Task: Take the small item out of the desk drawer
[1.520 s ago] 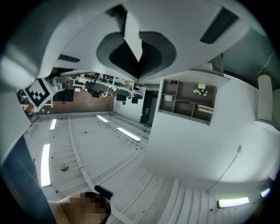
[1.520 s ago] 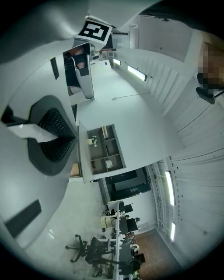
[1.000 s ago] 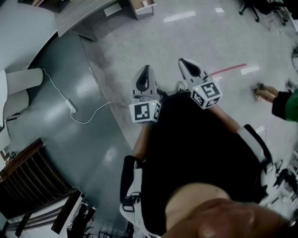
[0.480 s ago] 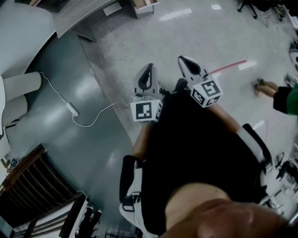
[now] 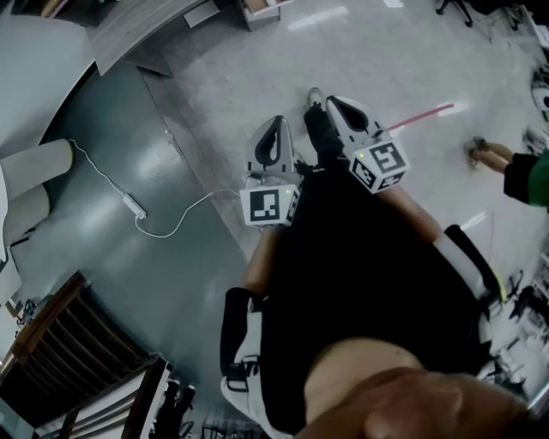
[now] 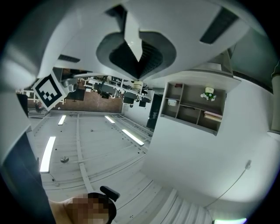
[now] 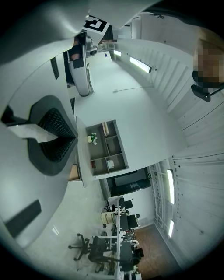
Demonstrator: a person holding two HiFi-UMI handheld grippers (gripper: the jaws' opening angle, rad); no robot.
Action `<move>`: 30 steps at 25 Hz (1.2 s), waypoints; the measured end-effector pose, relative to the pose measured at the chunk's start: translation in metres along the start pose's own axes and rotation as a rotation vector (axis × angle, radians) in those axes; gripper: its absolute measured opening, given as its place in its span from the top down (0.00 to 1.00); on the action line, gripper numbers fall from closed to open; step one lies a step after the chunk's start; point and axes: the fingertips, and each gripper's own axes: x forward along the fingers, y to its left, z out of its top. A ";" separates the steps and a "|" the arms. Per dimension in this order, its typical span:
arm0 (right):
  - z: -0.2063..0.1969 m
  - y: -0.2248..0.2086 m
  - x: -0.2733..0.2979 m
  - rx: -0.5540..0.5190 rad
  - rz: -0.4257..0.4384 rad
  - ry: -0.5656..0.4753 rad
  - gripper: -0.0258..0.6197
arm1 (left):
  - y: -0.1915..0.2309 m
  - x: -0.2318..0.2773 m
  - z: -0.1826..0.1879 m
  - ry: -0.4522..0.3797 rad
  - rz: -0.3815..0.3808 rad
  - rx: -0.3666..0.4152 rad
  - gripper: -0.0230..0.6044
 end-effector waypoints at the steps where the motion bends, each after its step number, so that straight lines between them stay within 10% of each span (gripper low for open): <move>1: 0.001 -0.003 0.006 0.000 0.002 -0.001 0.96 | 0.003 0.005 0.001 0.001 0.004 0.001 0.97; 30: 0.077 -0.212 0.217 -0.017 0.104 0.078 0.96 | 0.067 0.264 0.054 0.047 0.153 0.018 0.97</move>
